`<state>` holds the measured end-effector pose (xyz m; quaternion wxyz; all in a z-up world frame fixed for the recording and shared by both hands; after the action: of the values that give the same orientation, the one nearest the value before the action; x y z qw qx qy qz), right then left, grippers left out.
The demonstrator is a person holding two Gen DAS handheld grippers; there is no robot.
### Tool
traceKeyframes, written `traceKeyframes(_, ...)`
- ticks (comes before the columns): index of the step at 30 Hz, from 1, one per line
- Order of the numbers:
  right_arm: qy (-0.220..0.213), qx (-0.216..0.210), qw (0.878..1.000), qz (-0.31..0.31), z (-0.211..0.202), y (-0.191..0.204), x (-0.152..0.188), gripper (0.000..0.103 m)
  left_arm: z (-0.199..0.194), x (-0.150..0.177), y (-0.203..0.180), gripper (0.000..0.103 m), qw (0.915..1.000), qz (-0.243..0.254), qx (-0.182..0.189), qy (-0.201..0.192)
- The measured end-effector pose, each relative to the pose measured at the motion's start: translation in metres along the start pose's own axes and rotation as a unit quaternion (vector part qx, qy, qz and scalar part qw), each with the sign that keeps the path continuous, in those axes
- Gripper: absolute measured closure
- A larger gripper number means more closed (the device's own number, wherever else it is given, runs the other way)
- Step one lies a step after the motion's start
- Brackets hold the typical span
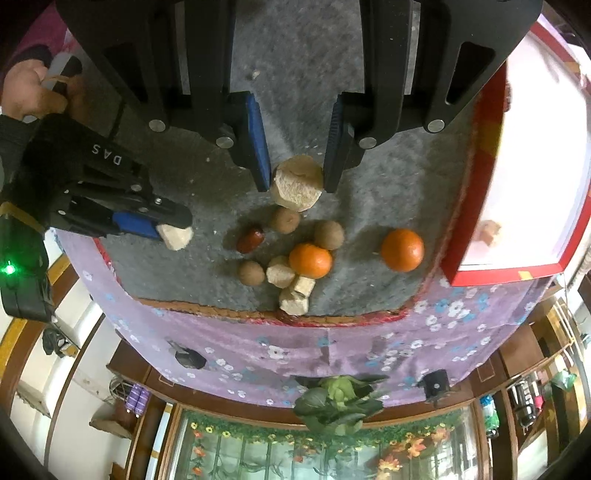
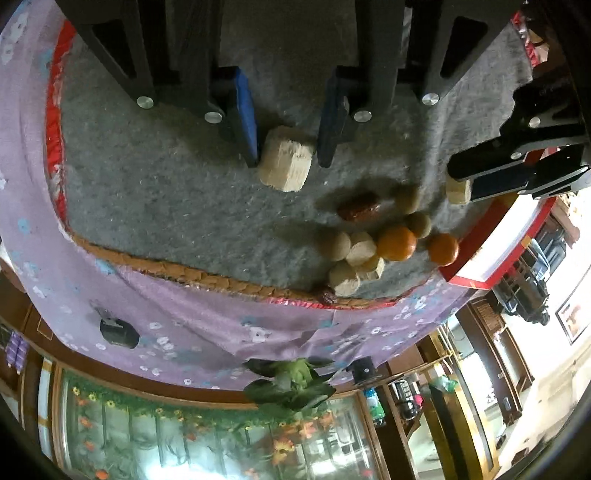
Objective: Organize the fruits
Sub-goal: 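Carry both beige blocks into the white tray and open both grippers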
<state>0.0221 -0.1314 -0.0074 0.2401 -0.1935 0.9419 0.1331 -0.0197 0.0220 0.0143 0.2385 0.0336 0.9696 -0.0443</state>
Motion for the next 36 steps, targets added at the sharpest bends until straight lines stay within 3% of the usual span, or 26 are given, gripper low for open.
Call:
traceKeyframes(15,-0.025,0.0,0.999,-0.043,-0.032,0.049,-0.003,0.072,-0.028,0.011,0.037,0.075,0.9977,-0.03,-0.049,-0.035)
traceKeyframes(36,-0.026,-0.041,0.991,-0.126,-0.028,0.15,-0.026,0.073,-0.057,0.03,0.119,0.075,0.9877,-0.107,-0.101,-0.053)
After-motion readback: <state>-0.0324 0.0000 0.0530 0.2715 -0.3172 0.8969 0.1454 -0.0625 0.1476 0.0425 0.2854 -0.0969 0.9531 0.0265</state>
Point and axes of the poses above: each gripper's, at about its wrist camera, not at the fingertips, and z roughly the way its jaws point, y to its left, x to its underside, the point moved 3 cm from there along z, roughly the way its jaws point, and after that the axes turned 8 degrees about y, right-handed, at the moved point
